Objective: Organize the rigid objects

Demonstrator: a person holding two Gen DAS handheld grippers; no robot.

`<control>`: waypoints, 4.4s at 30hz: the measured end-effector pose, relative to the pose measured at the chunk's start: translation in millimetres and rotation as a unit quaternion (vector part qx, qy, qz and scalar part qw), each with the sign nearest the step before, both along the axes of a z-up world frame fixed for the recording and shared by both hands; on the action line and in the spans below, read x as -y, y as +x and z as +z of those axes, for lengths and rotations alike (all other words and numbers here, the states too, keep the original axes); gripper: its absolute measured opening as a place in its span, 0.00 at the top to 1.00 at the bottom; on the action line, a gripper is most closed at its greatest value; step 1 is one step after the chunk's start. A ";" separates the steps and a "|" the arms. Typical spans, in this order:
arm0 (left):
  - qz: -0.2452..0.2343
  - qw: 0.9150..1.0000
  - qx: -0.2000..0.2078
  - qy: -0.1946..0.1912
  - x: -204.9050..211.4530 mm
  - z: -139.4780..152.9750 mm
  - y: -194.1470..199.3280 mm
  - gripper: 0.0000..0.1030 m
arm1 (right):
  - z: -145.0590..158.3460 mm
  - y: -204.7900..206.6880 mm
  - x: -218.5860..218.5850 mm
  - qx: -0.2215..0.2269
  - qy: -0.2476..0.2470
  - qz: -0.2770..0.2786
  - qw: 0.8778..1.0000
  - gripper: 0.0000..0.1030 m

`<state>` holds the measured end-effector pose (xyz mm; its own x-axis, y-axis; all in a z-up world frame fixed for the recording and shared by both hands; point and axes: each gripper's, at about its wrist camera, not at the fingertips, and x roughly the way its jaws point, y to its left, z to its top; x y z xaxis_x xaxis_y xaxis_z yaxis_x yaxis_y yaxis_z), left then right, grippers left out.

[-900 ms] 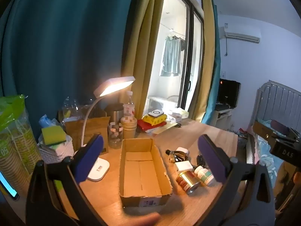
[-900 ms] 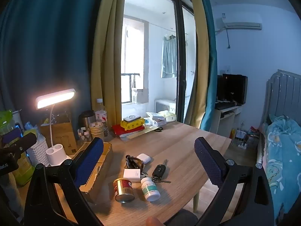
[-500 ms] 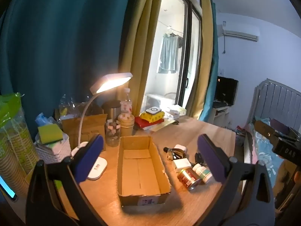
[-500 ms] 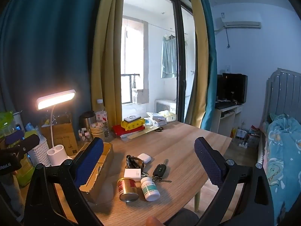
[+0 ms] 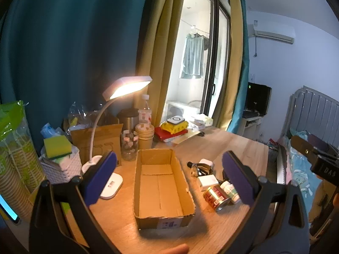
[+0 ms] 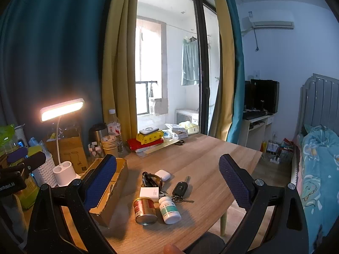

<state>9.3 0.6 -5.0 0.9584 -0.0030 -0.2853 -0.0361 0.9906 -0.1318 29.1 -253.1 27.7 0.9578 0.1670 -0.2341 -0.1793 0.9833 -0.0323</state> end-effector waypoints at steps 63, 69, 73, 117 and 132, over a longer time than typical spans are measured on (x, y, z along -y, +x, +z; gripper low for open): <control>-0.001 1.000 -0.002 0.005 3.4 -1.7 -2.2 0.02 | -20.5 7.5 -9.5 -0.022 0.004 0.005 1.000 0.04; 0.006 0.999 -0.031 0.006 -4.3 -13.3 16.9 0.02 | -33.6 33.2 -11.0 -0.048 0.005 0.018 0.999 0.04; 0.011 0.998 -0.061 0.013 -12.9 -27.1 39.2 0.02 | -45.9 52.3 -9.7 -0.069 0.005 0.023 0.997 0.04; -0.034 0.941 -0.337 0.007 -34.7 -178.7 151.1 0.92 | -128.3 129.7 4.0 -0.183 0.010 0.033 0.982 0.04; -0.053 0.938 -0.341 0.023 -14.6 -169.1 135.4 0.76 | -141.2 135.0 -20.1 -0.202 -0.004 0.084 0.976 0.04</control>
